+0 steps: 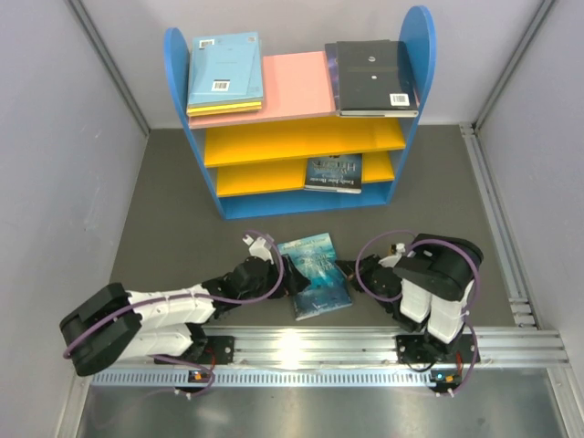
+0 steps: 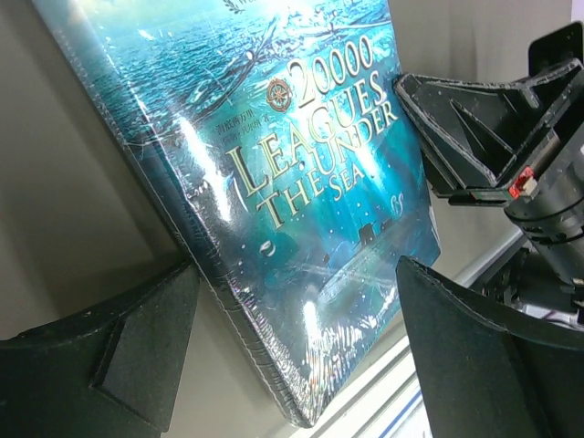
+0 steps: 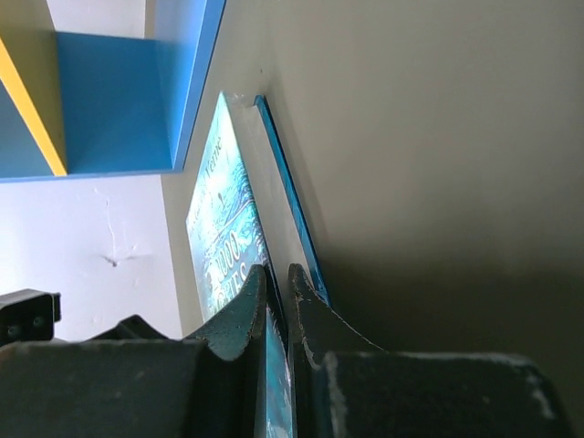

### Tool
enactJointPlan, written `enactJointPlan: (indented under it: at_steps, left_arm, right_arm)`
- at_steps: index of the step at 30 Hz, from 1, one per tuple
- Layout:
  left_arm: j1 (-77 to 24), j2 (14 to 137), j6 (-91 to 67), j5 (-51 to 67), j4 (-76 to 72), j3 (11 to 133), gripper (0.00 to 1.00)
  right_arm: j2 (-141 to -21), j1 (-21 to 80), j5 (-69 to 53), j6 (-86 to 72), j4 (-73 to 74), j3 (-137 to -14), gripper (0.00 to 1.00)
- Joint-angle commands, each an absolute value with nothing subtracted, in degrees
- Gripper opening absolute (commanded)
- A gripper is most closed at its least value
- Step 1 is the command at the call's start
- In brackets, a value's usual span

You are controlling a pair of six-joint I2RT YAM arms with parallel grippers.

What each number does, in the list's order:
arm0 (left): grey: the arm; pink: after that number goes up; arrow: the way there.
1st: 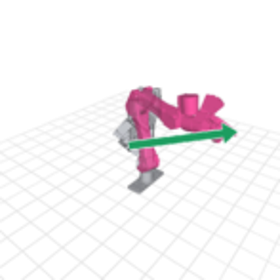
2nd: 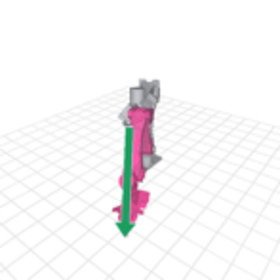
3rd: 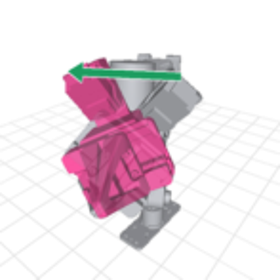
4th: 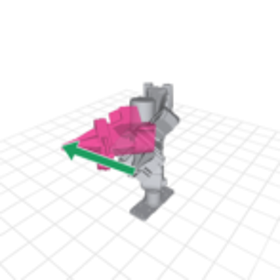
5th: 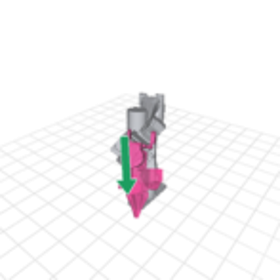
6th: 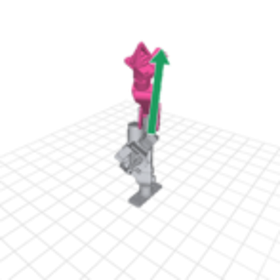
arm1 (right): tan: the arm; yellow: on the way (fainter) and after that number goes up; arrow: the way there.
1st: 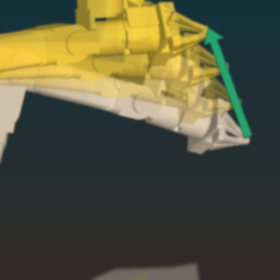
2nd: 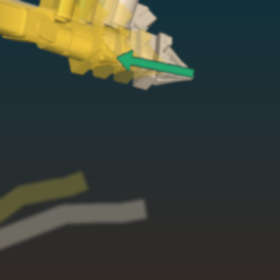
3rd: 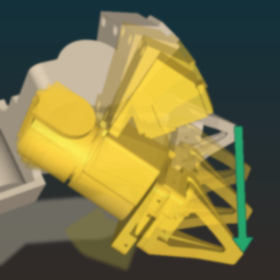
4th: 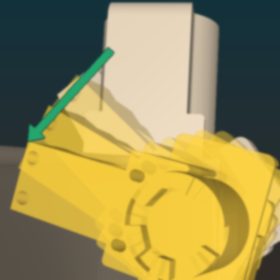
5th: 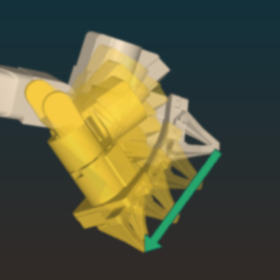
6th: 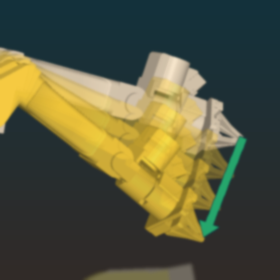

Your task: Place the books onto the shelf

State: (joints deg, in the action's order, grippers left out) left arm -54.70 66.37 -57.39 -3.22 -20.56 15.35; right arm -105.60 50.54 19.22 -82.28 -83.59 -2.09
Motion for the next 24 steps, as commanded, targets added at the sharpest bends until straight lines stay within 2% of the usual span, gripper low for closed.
enactJointPlan:
  at_steps: [1,19,24]
  left_arm:
    - [-58.4,59.9,-63.1,11.8,-54.1,22.3,0.9]
    - [-59.5,53.9,-60.1,8.9,-42.1,32.3,0.89]
    - [-60.6,50.1,-58.6,1.9,-23.7,32.7,0.89]
  right_arm:
    - [-108.6,60.0,-12.9,-83.6,-80.2,-1.2,0.0]
    - [-103.9,62.9,-10.9,-85.0,-80.8,-0.2,0.0]
    - [-100.4,62.8,-10.9,-84.6,-79.4,1.6,0.0]
